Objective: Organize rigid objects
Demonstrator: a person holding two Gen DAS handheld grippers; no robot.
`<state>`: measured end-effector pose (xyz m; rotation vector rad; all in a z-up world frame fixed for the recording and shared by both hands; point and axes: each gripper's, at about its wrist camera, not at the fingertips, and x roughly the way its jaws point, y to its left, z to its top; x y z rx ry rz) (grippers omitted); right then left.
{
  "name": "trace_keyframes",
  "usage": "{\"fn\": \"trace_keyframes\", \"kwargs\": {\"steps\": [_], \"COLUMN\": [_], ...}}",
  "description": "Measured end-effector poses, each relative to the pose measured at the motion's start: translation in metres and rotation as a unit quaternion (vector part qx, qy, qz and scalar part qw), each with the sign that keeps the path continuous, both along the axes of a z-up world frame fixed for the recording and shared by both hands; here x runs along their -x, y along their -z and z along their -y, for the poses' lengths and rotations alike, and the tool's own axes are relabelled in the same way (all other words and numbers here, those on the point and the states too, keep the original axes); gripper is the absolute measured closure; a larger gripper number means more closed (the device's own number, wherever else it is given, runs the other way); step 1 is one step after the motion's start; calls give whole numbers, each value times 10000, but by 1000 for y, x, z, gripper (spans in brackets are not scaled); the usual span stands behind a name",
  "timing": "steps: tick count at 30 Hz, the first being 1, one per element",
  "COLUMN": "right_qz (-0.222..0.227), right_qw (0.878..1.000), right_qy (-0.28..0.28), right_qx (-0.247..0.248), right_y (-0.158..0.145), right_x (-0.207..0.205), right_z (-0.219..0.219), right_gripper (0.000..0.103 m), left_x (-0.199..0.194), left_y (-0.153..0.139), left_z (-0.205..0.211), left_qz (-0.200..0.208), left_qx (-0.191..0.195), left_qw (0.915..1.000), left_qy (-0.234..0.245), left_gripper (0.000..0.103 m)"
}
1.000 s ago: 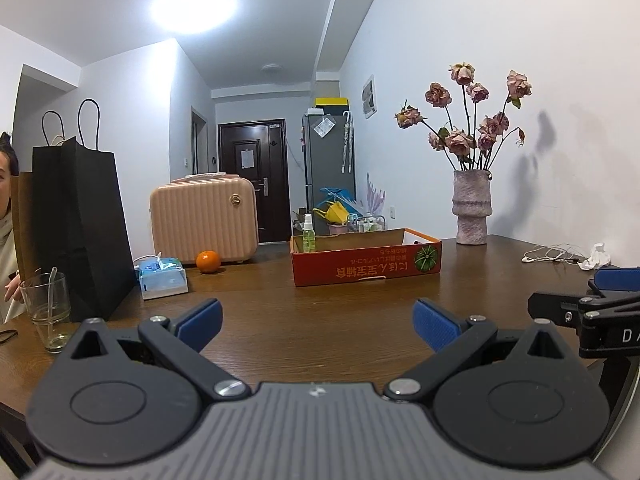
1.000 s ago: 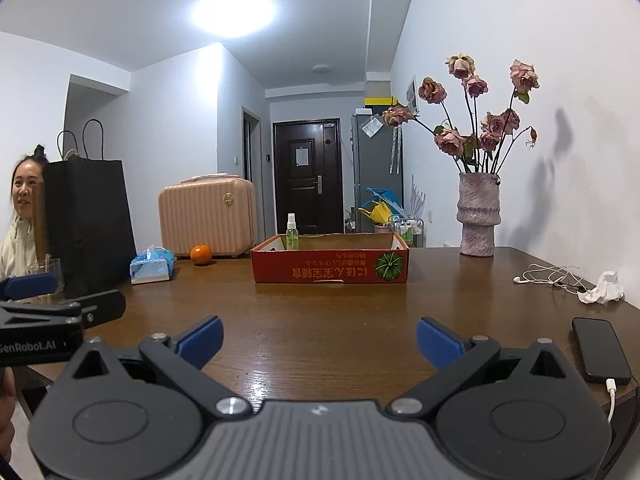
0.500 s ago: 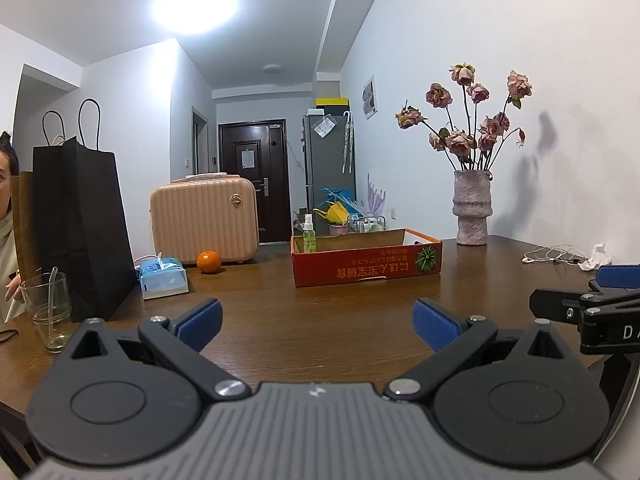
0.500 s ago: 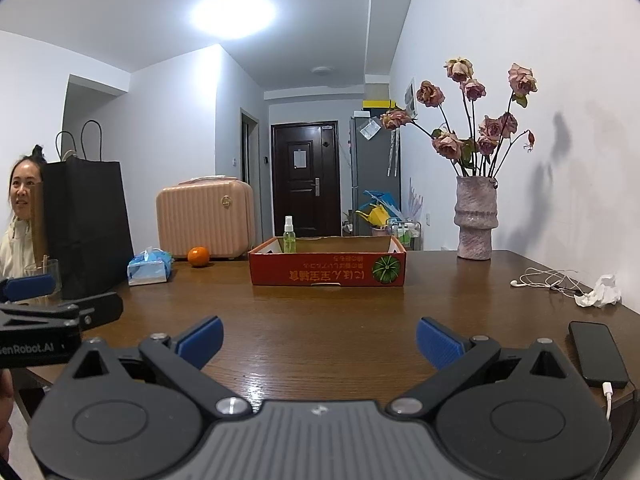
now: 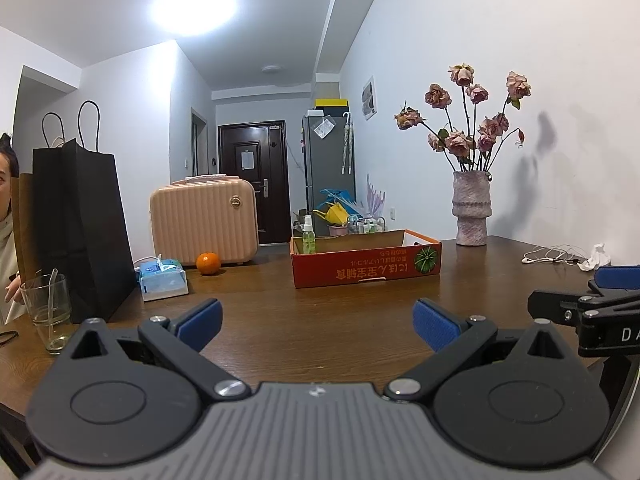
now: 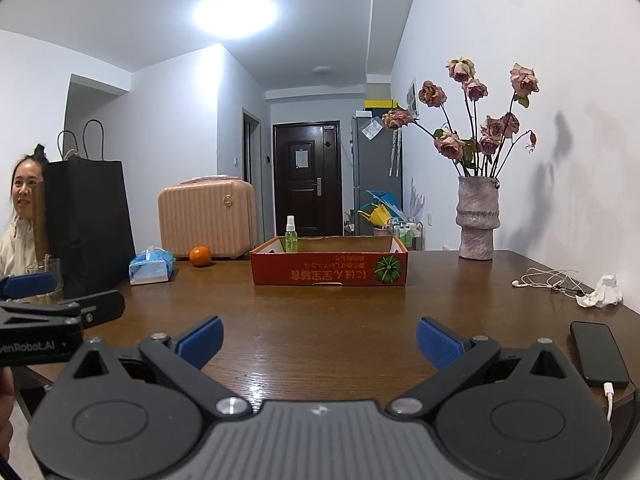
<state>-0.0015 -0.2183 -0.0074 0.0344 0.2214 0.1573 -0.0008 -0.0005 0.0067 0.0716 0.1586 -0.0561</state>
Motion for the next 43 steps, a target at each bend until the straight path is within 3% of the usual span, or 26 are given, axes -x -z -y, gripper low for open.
{"fn": "trace_keyframes", "kwargs": {"steps": [43], "right_qz": [-129], "right_qw": [9999], "right_qy": [58], "right_qx": [30], "right_y": [6], "right_x": [-5], "right_z": [0], "right_gripper": [0], "left_x": [-1], "left_y": [4], "left_z": [3], "left_qz": [7], "left_qx": [-28], "left_qw": [9999], "left_qy": [167], "left_gripper": [0]}}
